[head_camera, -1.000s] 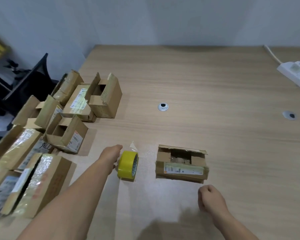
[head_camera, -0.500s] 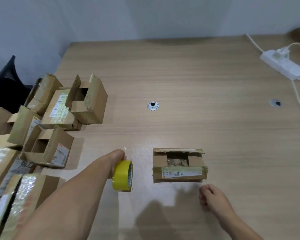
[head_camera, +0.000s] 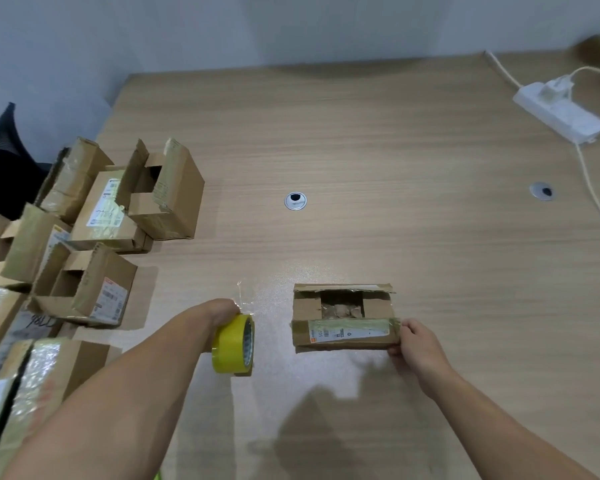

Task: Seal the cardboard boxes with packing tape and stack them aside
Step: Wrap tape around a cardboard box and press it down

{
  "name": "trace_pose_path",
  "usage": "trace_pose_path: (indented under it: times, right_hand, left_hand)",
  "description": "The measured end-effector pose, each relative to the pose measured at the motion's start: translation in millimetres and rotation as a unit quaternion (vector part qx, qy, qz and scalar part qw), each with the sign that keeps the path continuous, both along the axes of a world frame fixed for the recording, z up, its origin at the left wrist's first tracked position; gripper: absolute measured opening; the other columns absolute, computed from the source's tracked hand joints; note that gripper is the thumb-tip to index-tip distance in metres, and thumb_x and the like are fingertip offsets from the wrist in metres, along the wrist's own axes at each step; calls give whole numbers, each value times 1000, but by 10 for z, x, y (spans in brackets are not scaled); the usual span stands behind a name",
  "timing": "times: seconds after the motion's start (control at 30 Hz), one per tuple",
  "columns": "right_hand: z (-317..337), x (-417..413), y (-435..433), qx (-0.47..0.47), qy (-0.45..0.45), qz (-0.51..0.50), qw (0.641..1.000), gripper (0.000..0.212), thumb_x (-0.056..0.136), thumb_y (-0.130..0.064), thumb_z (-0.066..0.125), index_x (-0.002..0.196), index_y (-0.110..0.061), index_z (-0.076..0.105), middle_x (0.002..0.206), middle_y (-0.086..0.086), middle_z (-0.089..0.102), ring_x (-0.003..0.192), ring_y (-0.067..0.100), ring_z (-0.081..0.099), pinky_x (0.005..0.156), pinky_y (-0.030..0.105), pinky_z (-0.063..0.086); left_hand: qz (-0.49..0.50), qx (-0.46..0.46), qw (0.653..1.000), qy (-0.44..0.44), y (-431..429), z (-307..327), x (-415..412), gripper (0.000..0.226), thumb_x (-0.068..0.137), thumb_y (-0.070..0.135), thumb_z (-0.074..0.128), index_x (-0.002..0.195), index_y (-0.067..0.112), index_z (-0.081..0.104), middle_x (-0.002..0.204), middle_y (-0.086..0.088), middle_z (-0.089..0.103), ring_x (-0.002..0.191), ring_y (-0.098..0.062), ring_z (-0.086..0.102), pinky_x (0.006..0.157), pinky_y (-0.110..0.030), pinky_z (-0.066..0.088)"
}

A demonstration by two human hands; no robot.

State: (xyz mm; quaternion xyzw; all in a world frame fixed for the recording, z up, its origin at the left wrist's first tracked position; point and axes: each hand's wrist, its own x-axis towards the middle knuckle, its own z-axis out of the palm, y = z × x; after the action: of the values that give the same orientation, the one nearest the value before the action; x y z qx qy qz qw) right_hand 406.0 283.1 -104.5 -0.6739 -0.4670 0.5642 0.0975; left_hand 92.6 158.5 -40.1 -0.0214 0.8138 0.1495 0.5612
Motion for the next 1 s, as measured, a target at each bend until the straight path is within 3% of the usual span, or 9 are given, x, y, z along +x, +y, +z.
trace_pose_path:
  times: [0.23, 0.4, 0.53, 0.67, 0.83, 0.9, 0.97, 1.0]
  right_hand:
    - [21, -64, 107, -19, 15, 5, 1000, 26, 102, -12, 38, 88, -6, 59, 65, 14, 55, 54, 22, 44, 45, 27, 35]
    - [-46, -29, 171, -37, 71, -46, 996, 19, 100, -8, 44, 91, -2, 60, 71, 12, 53, 54, 20, 43, 47, 28, 32]
    - [-64, 53, 210, -43, 80, -59, 994, 17, 100, -9, 46, 90, -7, 60, 74, 10, 55, 58, 20, 45, 50, 28, 34]
    - [-46, 77, 244, -37, 79, -55, 995, 17, 101, -11, 46, 91, -7, 60, 74, 10, 57, 60, 20, 47, 51, 28, 36]
    - [-2, -21, 273, -24, 107, -55, 992, 18, 102, -9, 46, 91, -7, 59, 77, 11, 54, 61, 19, 45, 49, 28, 34]
    - [55, -57, 250, 26, 103, -36, 994, 16, 103, -15, 48, 104, -11, 63, 88, 9, 58, 71, 18, 52, 57, 28, 41]
    - [140, -44, 185, 121, 105, 10, 987, 27, 104, -22, 51, 131, -19, 58, 120, 1, 58, 103, 13, 57, 85, 24, 46]
    - [190, -27, 146, 166, 122, 55, 977, 37, 104, -22, 52, 141, -22, 50, 135, -5, 49, 120, 7, 50, 96, 18, 41]
  left_hand:
    - [35, 4, 999, 16, -7, 122, 125, 18, 100, 14, 50, 85, 4, 54, 82, -20, 60, 70, -32, 59, 62, -38, 49]
    - [66, 22, 997, 39, -16, 167, 215, 20, 100, 16, 48, 83, 7, 55, 81, -16, 60, 69, -30, 57, 58, -35, 45]
    - [83, 7, 996, 24, -30, 137, 190, 15, 93, 15, 50, 81, 7, 54, 74, -14, 57, 65, -29, 56, 64, -33, 48]
    - [93, 10, 995, 32, -8, 74, 145, 5, 89, 2, 45, 87, 6, 48, 68, -10, 48, 53, -25, 50, 48, -27, 48]
    - [93, 32, 993, 71, -42, -114, 144, 12, 95, 2, 56, 102, -3, 64, 92, -22, 63, 71, -33, 59, 72, -42, 52]
    - [88, 47, 991, 91, -66, -124, 161, 8, 95, 4, 61, 92, -2, 65, 94, -23, 64, 77, -35, 62, 78, -45, 54]
    - [63, 66, 990, 106, -97, -153, 141, 10, 94, 9, 62, 93, 0, 68, 102, -24, 67, 93, -40, 66, 89, -50, 56]
    - [51, 77, 988, 121, -118, -169, 119, 11, 94, 10, 62, 95, 2, 70, 105, -24, 68, 98, -41, 66, 92, -52, 55]
